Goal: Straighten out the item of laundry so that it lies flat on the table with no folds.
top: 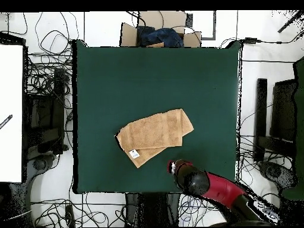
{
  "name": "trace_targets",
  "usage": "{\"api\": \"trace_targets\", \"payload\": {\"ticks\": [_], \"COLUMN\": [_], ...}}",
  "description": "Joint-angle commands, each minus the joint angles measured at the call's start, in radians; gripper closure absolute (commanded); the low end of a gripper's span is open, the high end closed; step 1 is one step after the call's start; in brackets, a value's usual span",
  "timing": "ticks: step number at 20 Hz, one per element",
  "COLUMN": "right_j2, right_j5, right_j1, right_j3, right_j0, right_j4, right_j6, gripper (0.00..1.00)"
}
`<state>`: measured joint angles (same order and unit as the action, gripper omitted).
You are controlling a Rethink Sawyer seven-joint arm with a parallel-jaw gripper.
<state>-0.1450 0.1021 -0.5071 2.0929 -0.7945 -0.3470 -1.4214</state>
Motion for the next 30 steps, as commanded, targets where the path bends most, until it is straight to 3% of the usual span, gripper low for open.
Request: {"api": "trace_targets", "payload": {"ticks": [1, 25, 30], "right_j2": [-0.085, -0.068, -0.089], "right_j5": [0.090, 0.122, 0.152], "right_j1": [-0.003, -0.065, -0.050], "right_j3": [-0.101, -0.088, -0.136], "right_j0": [0.059, 0.068, 0.051], "right_j4": [0.033, 0.078, 0.083], "right_j6": [-0.106, -0.141, -0.112], "gripper": [0.00, 0.00, 0.00]}}
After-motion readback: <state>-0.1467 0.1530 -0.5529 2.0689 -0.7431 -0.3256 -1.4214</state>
